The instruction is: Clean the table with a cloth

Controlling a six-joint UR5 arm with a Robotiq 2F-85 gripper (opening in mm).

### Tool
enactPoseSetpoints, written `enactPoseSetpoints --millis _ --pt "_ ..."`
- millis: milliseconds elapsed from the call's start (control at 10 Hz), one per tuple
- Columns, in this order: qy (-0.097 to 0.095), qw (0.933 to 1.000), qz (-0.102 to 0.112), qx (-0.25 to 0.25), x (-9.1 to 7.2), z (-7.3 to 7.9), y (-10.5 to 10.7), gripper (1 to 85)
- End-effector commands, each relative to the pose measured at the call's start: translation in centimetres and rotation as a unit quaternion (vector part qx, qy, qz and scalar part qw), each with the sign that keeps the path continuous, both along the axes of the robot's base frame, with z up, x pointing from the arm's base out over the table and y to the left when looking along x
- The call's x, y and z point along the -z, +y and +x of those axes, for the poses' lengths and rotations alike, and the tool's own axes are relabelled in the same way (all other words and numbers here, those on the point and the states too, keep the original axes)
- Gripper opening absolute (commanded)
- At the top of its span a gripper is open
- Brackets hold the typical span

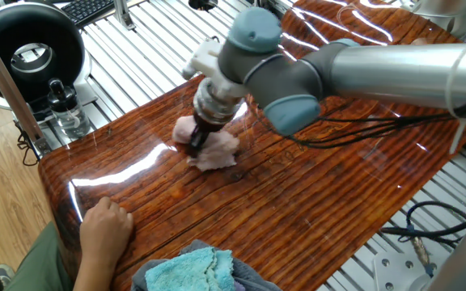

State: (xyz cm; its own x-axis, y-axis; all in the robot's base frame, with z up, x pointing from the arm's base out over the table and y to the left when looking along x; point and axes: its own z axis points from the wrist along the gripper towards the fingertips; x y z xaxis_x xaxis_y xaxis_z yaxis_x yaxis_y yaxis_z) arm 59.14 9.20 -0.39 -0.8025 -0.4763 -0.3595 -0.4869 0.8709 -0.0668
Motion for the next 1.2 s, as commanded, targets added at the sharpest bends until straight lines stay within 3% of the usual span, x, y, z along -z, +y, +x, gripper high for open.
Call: enactPoseSetpoints --millis 0,100,200,300,500,600,800,1000,1100 --pt "-0.017 0.9986 -0.039 -0.032 0.1 -0.3 -3.3 1.0" --pt "0.011 0.9995 -0.027 -0.014 0.5 -1.6 -3.0 1.0" --pt "0.074 0.9962 0.034 0.031 1.0 -4.4 -0.5 1.0" --pt "0.090 0.9949 0.006 0.045 1.3 -5.2 -2.1 1.0" --pt "0.125 0.9866 0.029 0.101 1.5 -6.6 -1.5 1.0" --pt "0.134 0.9820 0.038 0.128 1.5 -6.9 -1.4 1.0" --pt "0.125 0.9811 0.040 0.142 1.5 -6.4 -1.5 1.0" --pt "0.126 0.9819 0.023 0.139 1.8 -5.6 -2.0 1.0" --pt "0.132 0.9807 0.020 0.143 2.8 -2.9 -0.4 1.0"
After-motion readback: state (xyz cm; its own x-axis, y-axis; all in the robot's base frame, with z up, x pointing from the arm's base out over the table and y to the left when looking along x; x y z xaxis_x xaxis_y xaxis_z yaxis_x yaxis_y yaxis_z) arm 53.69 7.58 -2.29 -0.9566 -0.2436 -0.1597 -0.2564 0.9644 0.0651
